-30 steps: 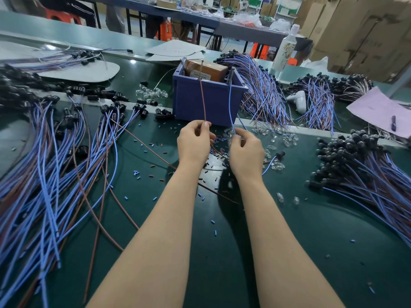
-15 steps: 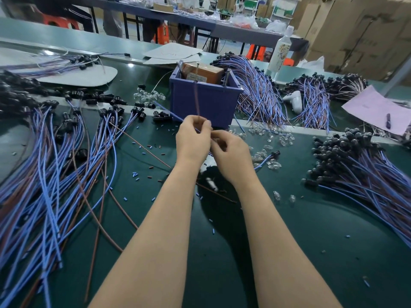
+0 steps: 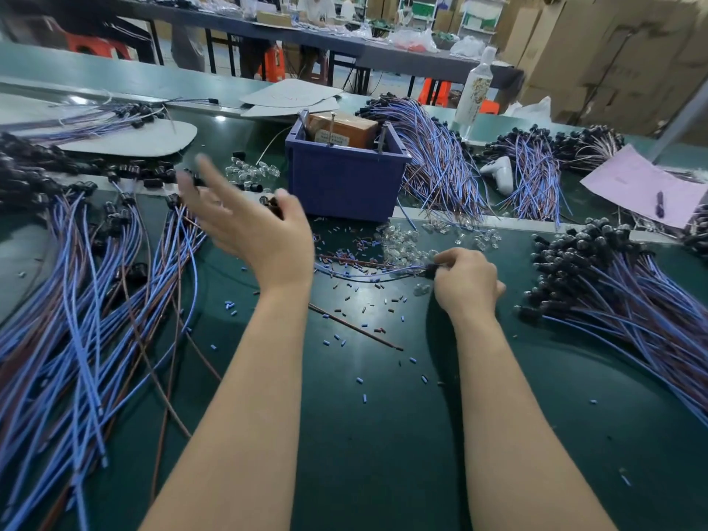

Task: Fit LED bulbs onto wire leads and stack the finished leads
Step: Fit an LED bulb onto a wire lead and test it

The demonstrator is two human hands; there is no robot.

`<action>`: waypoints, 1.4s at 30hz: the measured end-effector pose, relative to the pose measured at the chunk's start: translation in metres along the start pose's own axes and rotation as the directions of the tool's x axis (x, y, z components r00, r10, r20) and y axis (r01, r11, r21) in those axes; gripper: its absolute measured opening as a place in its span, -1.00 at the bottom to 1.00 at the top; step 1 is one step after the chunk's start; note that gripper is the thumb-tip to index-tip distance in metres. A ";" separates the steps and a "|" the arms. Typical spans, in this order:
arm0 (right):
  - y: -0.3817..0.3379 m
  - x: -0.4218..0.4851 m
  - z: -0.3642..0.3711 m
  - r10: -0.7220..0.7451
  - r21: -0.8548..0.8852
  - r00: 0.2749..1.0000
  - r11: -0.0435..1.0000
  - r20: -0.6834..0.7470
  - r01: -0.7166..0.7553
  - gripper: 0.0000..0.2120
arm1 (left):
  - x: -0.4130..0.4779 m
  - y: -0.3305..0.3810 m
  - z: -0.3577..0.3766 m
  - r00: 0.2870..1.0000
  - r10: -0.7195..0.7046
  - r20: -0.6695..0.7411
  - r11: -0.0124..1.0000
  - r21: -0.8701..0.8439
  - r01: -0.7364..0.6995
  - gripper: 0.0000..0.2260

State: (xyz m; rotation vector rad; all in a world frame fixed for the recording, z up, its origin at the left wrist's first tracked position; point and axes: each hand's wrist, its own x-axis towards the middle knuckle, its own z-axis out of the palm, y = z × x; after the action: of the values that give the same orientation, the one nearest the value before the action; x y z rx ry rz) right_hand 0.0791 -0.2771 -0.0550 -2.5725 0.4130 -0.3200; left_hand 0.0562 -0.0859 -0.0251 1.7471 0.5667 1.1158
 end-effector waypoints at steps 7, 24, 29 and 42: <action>0.002 0.004 -0.007 0.011 -0.073 0.986 0.997 0.166 0.001 -0.78 | -0.037 0.018 0.026 0.701 0.290 0.652 0.939 -0.052 -0.341 -0.78; -0.023 -0.016 -0.005 -0.303 0.891 0.902 0.425 0.307 -0.160 -0.84 | -0.038 0.003 0.024 0.568 0.113 0.815 0.992 -0.066 -0.103 -0.88; -0.036 -0.021 0.004 -0.249 0.910 0.900 0.311 0.358 -0.276 -0.78 | -0.030 0.002 0.018 0.549 0.092 0.831 0.995 -0.092 -0.028 -0.88; -0.040 -0.025 0.016 -0.243 0.638 0.969 0.738 -0.055 0.221 -0.77 | -0.033 0.003 0.022 0.586 0.079 0.807 0.997 -0.053 -0.061 -0.82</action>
State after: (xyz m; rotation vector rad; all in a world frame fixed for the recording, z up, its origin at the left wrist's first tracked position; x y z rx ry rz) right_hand 0.0698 -0.2283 -0.0509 -1.9355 -0.0478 -0.4218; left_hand 0.0588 -0.1229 -0.0396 2.0345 -0.1004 0.2480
